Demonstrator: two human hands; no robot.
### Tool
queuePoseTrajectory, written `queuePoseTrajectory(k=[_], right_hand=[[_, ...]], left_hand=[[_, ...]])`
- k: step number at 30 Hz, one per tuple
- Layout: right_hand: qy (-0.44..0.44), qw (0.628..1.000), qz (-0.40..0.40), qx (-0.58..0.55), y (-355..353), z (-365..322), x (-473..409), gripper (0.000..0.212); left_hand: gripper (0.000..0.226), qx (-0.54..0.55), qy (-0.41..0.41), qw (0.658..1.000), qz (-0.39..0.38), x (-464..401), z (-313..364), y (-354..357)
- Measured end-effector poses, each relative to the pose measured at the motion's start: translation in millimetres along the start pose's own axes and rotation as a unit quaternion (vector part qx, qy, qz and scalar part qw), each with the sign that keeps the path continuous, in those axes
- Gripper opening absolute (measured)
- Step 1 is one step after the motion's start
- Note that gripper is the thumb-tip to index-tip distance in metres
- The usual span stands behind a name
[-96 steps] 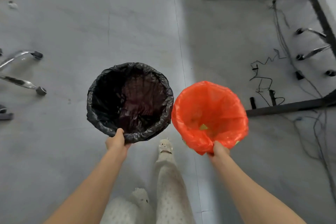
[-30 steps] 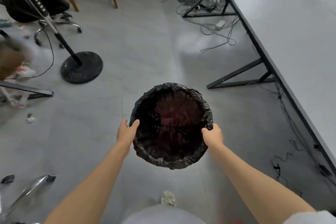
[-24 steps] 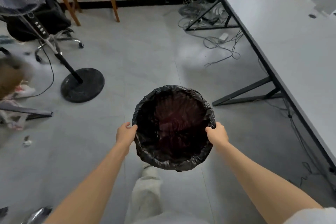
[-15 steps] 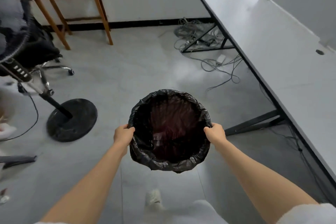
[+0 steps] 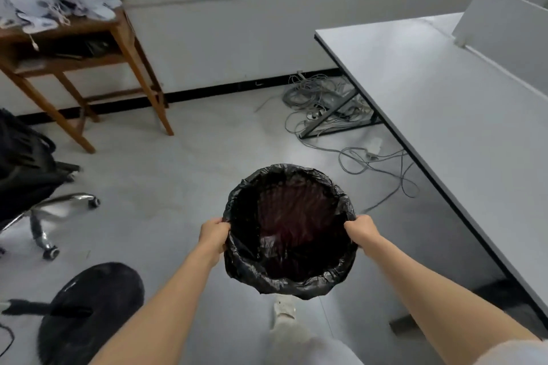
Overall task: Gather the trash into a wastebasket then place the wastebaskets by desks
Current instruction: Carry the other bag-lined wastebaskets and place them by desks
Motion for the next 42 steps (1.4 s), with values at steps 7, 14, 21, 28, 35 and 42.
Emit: queuePoseTrajectory(k=[7,14,21,28,35,42], right_hand=[[-0.028,0.999,-0.046,0.01,18.5,-206.3,-90.3,0.016],[-0.006,0.998,-0.044,-0.034,39.8,-347.5,-189.1,0.027],[0.038,0.997,-0.016,-0.059,36.0,-472.7,-281.5,0.026],[0.085,0.995,0.019,-0.042,40.0,-542.4,-360.0,0.026],[0.131,0.991,0.002,-0.017,90.3,-597.2,-530.1,0.038],[0.209,0.976,0.014,-0.058,164.4,-585.3,-678.8,0.043]], left_hand=[[0.033,0.014,0.005,0.999,0.053,-159.7,117.7,-11.9],[0.027,0.018,0.008,0.999,0.044,-335.6,205.8,8.1],[0.029,0.0,-0.015,1.0,0.015,-500.0,284.4,46.0],[0.034,-0.047,-0.05,0.998,0.002,-609.0,322.0,82.3],[0.02,-0.042,-0.089,0.995,0.007,-753.2,301.8,166.2],[0.043,-0.072,-0.149,0.986,-0.019,-891.7,215.7,242.3]])
Point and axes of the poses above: each hand's wrist, its own x-axis away from the middle knuckle, its own y-axis out of the palm, z = x × y, the point moved 9 cm from there along -x, towards the middle knuckle, and after that the axes turned 12 degrees about y, right-handed, at the moved point
